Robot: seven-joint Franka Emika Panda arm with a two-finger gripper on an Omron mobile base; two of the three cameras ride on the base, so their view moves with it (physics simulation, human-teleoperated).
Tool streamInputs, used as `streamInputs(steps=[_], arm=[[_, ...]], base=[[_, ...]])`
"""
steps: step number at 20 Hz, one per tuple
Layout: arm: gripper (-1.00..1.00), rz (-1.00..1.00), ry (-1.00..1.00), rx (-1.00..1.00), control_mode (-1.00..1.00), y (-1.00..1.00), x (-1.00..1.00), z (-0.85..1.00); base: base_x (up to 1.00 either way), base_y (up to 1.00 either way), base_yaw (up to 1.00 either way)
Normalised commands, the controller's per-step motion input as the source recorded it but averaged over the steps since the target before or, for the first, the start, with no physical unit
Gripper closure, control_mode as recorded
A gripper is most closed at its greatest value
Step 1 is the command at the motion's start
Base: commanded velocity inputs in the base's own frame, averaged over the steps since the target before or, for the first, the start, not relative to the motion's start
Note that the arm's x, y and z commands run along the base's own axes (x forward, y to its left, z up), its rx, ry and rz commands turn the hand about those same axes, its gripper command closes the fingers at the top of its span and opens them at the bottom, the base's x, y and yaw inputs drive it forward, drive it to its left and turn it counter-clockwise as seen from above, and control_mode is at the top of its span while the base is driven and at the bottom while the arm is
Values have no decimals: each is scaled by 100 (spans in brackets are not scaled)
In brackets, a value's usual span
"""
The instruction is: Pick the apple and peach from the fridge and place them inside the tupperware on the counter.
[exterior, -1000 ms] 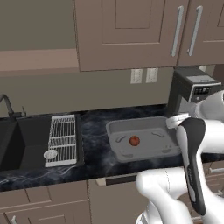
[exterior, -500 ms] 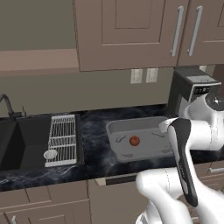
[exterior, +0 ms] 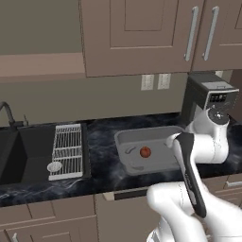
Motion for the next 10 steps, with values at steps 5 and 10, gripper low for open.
streamInputs(steps=[5,10], arm=[[100,0,0,0,-100,0,53,-54],[100,0,0,0,-100,0,57,-49]], base=[[0,0,0],[0,0,0]])
